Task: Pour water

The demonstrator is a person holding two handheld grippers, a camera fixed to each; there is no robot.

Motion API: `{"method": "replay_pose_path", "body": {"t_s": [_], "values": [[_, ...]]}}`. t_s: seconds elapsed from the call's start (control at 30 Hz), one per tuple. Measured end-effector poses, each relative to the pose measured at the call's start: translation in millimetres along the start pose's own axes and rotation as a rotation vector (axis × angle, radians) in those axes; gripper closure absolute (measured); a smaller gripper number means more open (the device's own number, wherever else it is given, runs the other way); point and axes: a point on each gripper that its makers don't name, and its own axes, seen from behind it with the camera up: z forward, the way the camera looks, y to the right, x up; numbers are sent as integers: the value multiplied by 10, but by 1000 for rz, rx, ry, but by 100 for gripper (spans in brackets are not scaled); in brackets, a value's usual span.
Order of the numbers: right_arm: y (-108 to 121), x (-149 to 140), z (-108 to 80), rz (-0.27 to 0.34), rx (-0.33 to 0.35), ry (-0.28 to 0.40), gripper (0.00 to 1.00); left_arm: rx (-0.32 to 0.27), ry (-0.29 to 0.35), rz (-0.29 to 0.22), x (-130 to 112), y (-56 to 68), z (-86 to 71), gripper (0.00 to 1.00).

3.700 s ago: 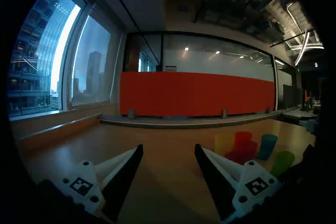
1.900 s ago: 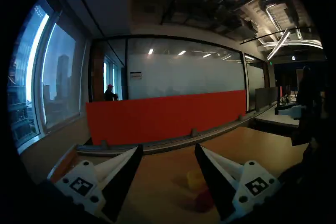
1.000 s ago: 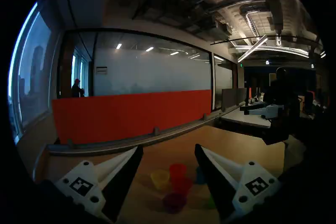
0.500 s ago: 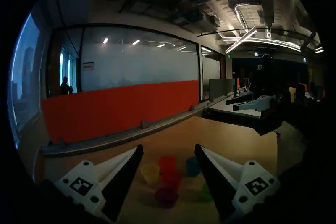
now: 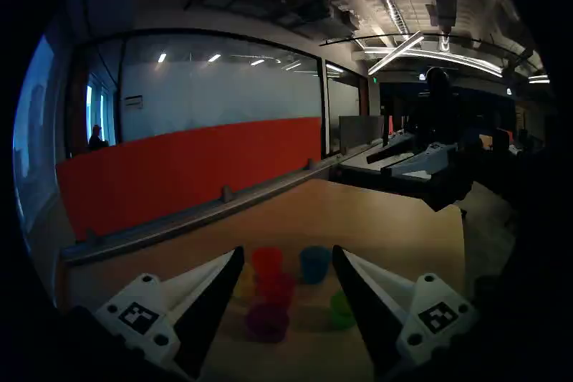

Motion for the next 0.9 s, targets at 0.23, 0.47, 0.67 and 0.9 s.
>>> {"method": "replay_pose_path", "body": {"t_s": [0.23, 0.47, 0.67, 0.9], "values": [[-5, -178, 28, -14, 9, -43, 1, -27, -41, -2, -254, 93, 75, 9], [-11, -303, 66, -14, 23, -76, 1, -81, -70, 15, -442, 250, 139, 9], [-27, -417, 127, -22, 38, -103, 0, -141, -94, 28, -599, 393, 190, 9], [-15, -511, 228, -34, 43, -126, 0, -189, -116, 76, -765, 542, 272, 9]]}}
